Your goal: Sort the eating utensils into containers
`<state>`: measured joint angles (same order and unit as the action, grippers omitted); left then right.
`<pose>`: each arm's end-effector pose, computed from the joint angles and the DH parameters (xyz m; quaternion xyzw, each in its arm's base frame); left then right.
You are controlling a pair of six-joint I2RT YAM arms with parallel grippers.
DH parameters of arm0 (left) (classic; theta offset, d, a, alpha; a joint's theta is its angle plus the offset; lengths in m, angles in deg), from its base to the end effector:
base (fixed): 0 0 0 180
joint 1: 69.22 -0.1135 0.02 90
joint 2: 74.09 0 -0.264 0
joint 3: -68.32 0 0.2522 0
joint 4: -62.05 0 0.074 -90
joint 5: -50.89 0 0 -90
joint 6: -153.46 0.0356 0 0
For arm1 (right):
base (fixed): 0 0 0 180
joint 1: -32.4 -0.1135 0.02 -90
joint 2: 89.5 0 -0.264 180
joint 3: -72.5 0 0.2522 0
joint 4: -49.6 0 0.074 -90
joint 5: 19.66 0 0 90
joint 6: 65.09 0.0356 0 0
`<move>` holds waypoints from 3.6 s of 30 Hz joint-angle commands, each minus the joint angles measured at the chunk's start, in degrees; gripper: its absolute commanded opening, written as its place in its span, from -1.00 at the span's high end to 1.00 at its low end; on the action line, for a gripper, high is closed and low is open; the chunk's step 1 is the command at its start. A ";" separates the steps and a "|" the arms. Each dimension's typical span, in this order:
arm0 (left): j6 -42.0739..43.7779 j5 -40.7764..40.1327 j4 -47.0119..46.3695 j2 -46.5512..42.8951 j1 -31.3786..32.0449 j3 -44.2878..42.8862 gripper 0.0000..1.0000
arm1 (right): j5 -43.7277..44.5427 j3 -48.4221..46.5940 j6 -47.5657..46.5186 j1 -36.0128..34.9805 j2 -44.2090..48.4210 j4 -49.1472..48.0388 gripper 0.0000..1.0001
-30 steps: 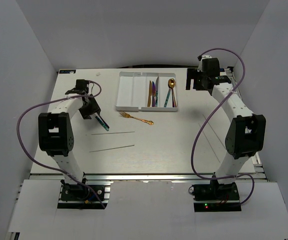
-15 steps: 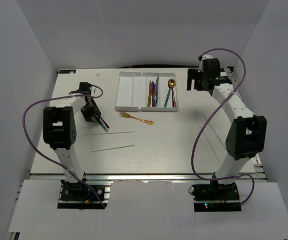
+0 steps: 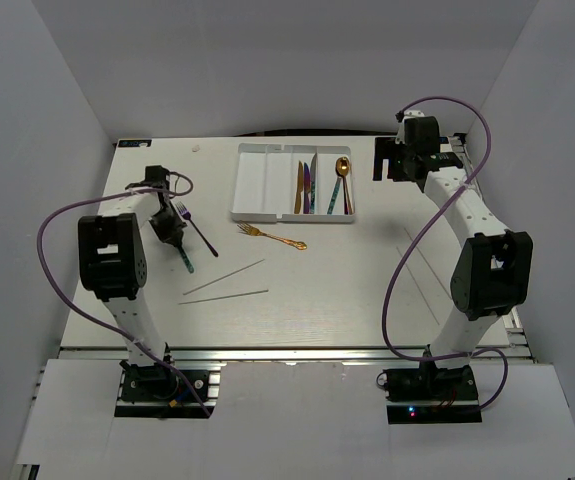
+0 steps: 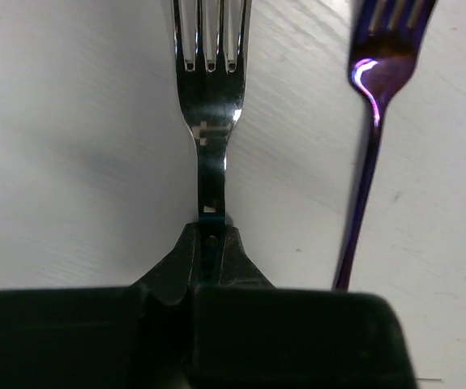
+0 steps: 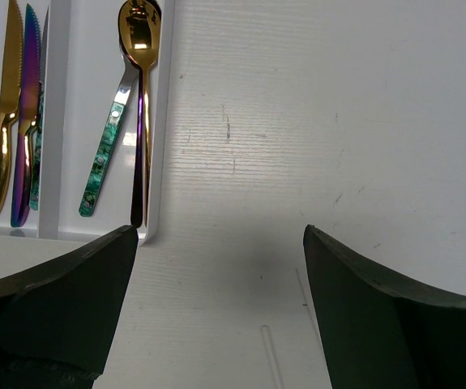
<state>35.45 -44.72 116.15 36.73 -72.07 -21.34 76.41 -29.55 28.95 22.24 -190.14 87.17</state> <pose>0.3762 0.0222 0.1634 -0.2696 0.9532 0.0195 0.1356 0.4034 0.0685 0.3146 -0.0236 0.8904 0.0090 0.4545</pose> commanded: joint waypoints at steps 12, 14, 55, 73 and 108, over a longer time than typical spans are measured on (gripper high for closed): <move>12.53 5.51 -5.85 1.14 10.12 -32.29 1.00 | 0.61 -2.94 0.10 -0.22 1.15 -0.96 -0.79; 14.90 8.50 -9.38 1.58 13.03 -32.65 1.00 | 0.70 -3.12 0.10 -0.22 1.06 -1.05 -0.79; 9.56 10.79 -26.98 22.14 26.14 -36.07 1.00 | 1.84 2.33 -1.48 -0.39 5.36 -2.19 -0.79; 5.24 6.40 -20.48 19.36 23.86 -38.53 -0.04 | 1.58 2.60 -1.92 -0.31 6.25 -2.37 -0.79; 2.70 -3.27 0.71 7.92 4.97 -7.09 -0.06 | 2.11 1.37 -3.33 -1.01 4.49 -2.98 -0.79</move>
<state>38.94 -46.90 114.40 43.97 -66.00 -30.98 77.72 -26.97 26.15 21.39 -186.69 86.69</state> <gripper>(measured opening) 0.534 0.895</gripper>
